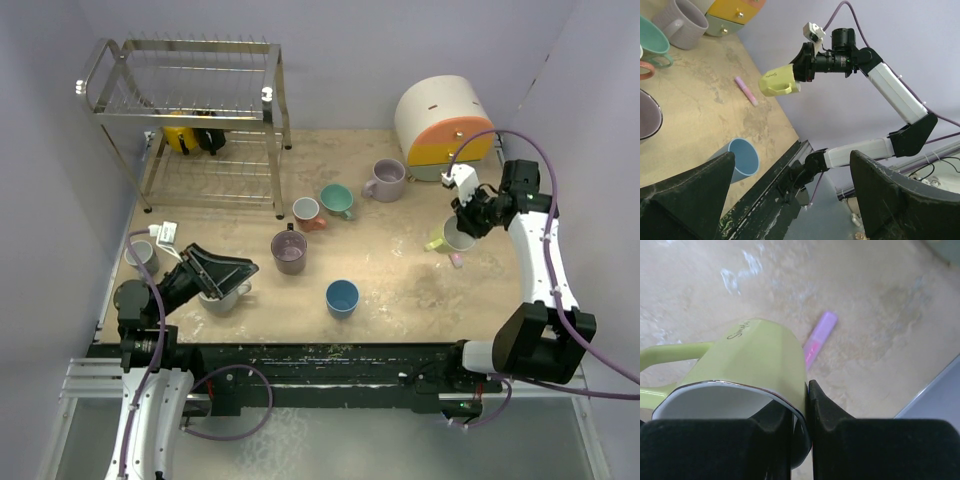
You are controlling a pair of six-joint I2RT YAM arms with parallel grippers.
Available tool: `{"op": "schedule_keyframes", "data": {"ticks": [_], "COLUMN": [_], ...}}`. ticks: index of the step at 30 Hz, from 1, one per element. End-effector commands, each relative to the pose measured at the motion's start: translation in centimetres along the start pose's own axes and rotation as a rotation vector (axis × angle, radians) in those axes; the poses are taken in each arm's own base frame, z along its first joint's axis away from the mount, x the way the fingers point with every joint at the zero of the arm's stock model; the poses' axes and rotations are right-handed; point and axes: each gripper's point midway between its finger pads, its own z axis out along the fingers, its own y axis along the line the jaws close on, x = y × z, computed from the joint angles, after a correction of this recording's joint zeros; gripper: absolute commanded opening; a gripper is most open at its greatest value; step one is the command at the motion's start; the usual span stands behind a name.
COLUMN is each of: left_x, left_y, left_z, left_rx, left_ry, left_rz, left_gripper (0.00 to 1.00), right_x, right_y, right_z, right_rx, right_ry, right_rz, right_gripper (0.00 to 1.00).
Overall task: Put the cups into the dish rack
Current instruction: Pick up the cup at the center of the board.
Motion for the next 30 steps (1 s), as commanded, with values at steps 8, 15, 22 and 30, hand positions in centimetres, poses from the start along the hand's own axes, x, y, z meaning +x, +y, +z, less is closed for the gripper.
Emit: {"op": "schedule_keyframes", "data": {"ticks": [8, 15, 22, 30], "left_x": [-2.1, -2.5, -0.1, 5.6], "left_y": [-3.1, -3.9, -4.6, -9.4], "left_z": [0.5, 1.3, 4.7, 11.9], "left_rx": [0.066, 0.081, 0.136, 0.264], "left_ry": [-0.051, -0.051, 0.034, 0.118], "left_rz": [0.026, 0.011, -0.026, -0.017], "left_gripper": [0.99, 0.99, 0.96, 0.96], "right_x": [-13.8, -17.4, -19.4, -20.6], "right_y": [2.9, 4.9, 6.0, 6.5], "right_z": [-7.0, -9.9, -10.9, -10.6], "right_rx": [-0.151, -0.226, -0.284, -0.317], "right_ry": [-0.573, -0.796, -0.920, -0.979], "right_rz": [-0.154, -0.228, -0.250, -0.172], "right_gripper": [0.00, 0.00, 0.00, 0.00]}}
